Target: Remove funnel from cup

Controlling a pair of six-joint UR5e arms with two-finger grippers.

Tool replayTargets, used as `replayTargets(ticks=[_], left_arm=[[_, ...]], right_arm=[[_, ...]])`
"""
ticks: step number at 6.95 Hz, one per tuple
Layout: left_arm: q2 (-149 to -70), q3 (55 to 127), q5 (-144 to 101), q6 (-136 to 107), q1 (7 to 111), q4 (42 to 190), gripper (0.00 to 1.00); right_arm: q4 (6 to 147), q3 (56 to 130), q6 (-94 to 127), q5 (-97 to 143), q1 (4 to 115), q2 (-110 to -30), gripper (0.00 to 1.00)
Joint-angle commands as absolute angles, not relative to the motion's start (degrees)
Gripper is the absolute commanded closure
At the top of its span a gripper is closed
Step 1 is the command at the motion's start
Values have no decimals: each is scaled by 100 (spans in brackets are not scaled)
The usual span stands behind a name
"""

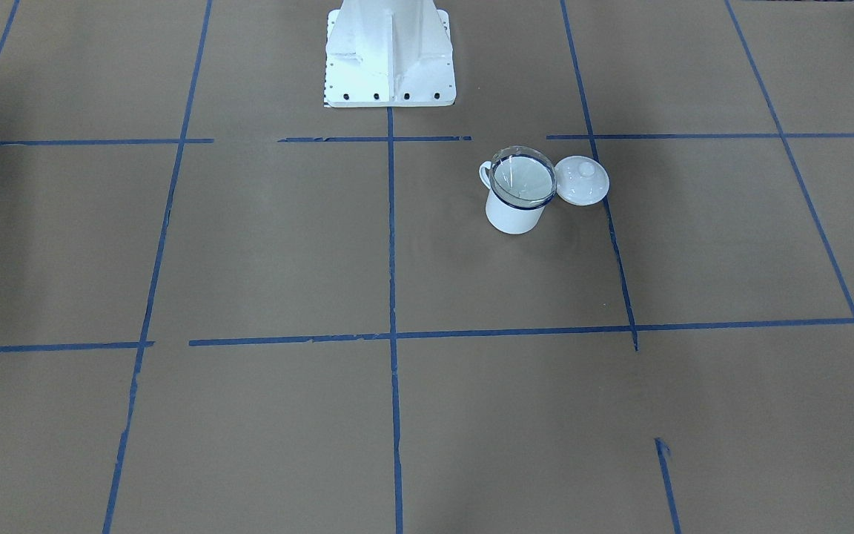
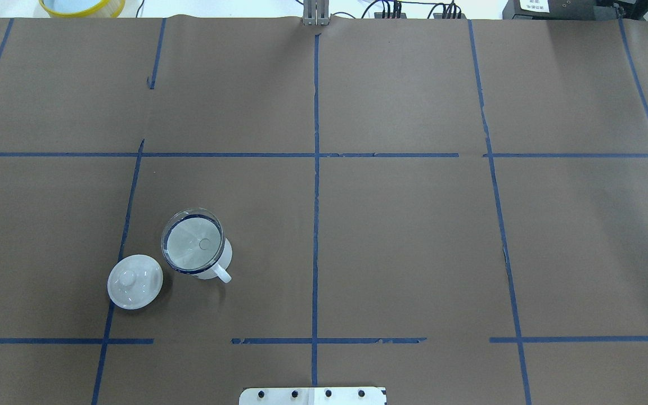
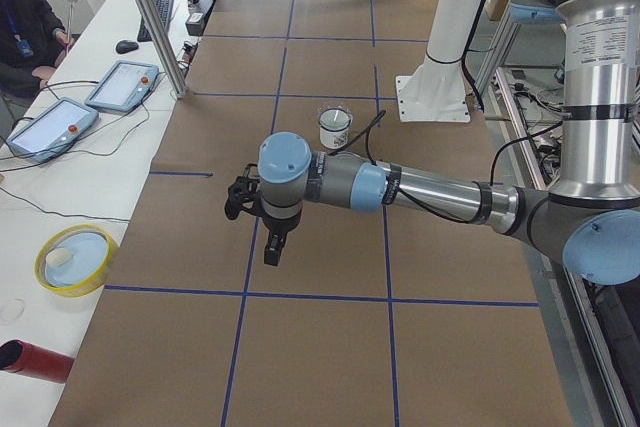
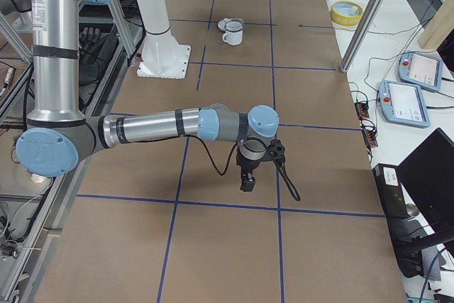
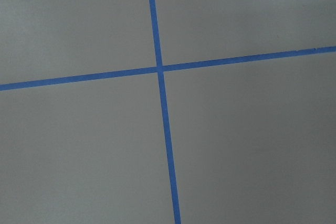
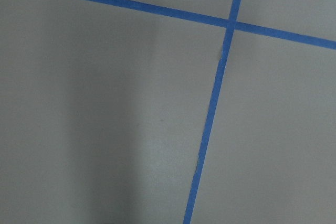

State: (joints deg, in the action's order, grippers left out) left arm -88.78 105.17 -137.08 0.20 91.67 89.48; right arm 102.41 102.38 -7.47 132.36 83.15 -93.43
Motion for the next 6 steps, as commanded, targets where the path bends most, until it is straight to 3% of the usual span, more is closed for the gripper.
replayTargets(ticks=[1, 4, 6], left_arm=[[-9228, 10572, -13676, -1128, 9316, 9139, 0], [-9334, 10704, -13570, -2062, 9090, 10434, 0], [-9378, 10975, -13518, -3217, 7758, 10626, 0]], right_arm=[[10239, 10239, -747, 13236, 8314, -9343, 0], [10239, 10239, -747, 13236, 8314, -9343, 0], [10239, 10231, -747, 13236, 8314, -9343, 0]])
